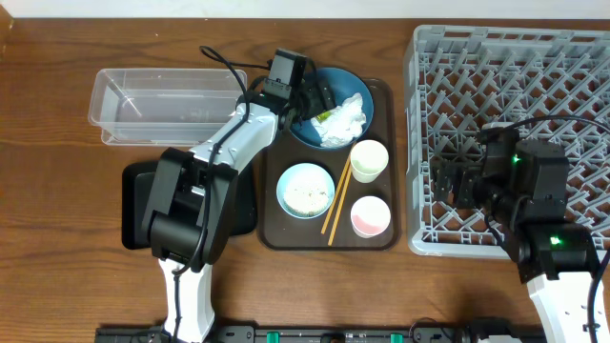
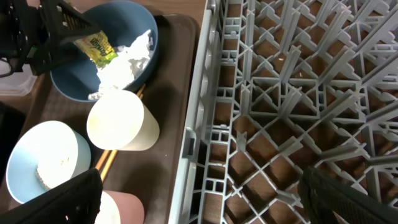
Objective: Sort waste into correct bins and load items into the dishwasher rack
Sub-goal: 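Grasp the yellow wrapper with the left gripper and lift it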
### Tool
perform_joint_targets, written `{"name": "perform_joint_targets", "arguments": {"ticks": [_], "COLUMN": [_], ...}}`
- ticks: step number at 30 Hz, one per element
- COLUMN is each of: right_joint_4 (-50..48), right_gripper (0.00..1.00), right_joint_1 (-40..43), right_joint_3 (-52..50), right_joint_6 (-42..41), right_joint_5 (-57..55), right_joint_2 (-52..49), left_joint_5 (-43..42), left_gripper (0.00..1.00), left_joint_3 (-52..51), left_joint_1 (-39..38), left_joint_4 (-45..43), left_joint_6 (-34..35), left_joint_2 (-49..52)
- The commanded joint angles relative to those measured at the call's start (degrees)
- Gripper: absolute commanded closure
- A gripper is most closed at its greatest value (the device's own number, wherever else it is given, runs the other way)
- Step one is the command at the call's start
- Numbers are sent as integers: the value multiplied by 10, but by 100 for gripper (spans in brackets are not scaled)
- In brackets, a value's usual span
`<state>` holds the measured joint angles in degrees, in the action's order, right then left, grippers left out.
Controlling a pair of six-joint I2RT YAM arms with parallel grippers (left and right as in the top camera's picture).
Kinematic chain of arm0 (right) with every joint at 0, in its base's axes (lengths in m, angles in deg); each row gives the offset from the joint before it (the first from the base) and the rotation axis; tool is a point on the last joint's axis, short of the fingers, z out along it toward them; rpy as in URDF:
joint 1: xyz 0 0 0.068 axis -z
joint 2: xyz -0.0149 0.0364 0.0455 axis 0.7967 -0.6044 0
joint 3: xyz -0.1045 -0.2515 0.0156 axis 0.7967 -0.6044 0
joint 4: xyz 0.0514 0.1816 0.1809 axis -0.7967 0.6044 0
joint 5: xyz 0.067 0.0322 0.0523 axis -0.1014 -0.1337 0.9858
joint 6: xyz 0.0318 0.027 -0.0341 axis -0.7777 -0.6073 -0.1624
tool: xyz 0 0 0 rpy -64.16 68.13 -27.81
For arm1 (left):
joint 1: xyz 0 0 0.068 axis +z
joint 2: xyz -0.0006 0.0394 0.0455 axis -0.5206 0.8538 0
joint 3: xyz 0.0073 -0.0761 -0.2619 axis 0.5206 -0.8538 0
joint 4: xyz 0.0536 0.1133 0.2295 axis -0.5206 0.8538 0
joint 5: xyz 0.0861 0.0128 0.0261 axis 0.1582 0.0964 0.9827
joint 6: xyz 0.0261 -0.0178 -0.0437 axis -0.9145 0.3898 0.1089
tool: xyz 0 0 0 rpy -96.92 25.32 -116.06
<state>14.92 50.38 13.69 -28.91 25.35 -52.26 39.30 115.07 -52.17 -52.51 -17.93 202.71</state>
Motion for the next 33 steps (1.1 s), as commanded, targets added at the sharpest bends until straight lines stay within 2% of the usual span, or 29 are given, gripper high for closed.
{"name": "perform_joint_targets", "arguments": {"ticks": [1,6,13,20,22,25,29,33], "right_joint_4": [3,3,4,16,16,16,18,20], "right_gripper": [1,1,2,4,4,5,5,5], "right_joint_1": [-4,-4,-4,-4,-4,-4,-4,-4], "right_joint_3": [8,8,8,8,8,8,8,8], "right_joint_6": [-7,-7,-7,-6,-7,-6,-7,-7], "right_joint_5": [3,2,2,2,3,2,3,3], "right_joint_2": [3,3,3,3,3,3,3,3], "left_joint_5": [27,28,54,77,77,77,77,77], "left_gripper": [14,14,23,48,50,62,71,87], "left_joint_3": [9,9,9,9,9,9,9,9], "left_joint_1": [0,-2,-9,-15,-15,-15,-15,-15], "left_joint_4": [3,0,-1,-2,-1,-1,1,2], "left_joint_6": [4,15,18,19,18,18,18,18], "left_joint_2": [15,19,22,25,25,25,25,25]}}
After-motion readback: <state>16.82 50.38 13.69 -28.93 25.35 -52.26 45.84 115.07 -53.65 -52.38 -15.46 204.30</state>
